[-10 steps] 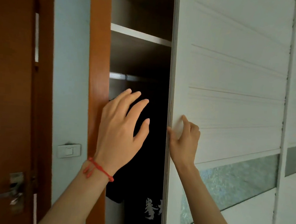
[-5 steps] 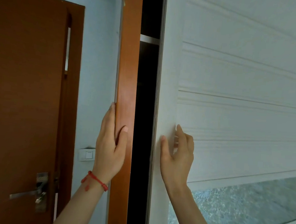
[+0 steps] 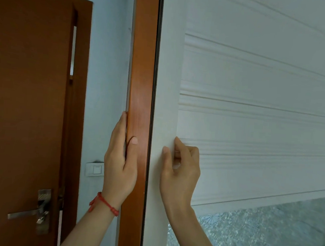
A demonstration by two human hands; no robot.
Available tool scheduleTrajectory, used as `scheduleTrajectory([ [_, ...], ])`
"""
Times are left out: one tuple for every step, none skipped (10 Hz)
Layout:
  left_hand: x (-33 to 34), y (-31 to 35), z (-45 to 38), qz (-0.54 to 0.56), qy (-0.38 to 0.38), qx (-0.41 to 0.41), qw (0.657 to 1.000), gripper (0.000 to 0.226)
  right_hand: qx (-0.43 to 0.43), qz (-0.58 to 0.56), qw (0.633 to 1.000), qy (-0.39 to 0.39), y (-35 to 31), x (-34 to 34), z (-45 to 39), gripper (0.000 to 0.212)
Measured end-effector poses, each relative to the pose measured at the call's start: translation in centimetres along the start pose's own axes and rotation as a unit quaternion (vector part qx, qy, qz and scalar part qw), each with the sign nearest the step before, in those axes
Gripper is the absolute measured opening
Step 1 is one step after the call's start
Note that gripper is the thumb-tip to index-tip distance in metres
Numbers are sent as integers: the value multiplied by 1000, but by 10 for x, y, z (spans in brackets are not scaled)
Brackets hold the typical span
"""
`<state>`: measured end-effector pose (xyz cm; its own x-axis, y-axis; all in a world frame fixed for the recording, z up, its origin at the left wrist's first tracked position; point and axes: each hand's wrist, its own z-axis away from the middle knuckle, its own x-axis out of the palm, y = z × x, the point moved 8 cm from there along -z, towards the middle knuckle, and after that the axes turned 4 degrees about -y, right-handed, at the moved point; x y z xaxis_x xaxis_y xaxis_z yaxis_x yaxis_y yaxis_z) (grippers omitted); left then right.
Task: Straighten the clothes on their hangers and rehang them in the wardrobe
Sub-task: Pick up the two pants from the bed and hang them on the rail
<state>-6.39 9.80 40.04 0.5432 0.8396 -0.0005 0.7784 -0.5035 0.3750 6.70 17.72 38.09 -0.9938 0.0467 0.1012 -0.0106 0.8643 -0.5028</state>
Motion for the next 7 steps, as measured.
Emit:
scheduleTrajectory([
  [1,-1,0,-2,1,-4,1000,53,-5,3,1000,-3,-3,3,1,41],
  [0,-2,0,-6,2,-1,1000,53,-5,1,1000,0,-3,2,1,41],
  [1,-2,1,-6,-2,2,1000,53,-7,-6,1000,0,-4,2,2,42],
  [2,-1,1,-7,-1,0,1000,53,-8,-11,1000,-2,-4,2,2,42],
  [1,-3,0,-2,-1,-1,1000,53,-3,-10,1000,-13,-1,1,0,42],
  [3,1,0,7,-11,-4,1000,53,-14,-11,999,-48,-2,0,-2,33],
  [-8,0,-6,37,-24,-30,999,54,-26,-19,993,-110,-6,-14,-17,21],
])
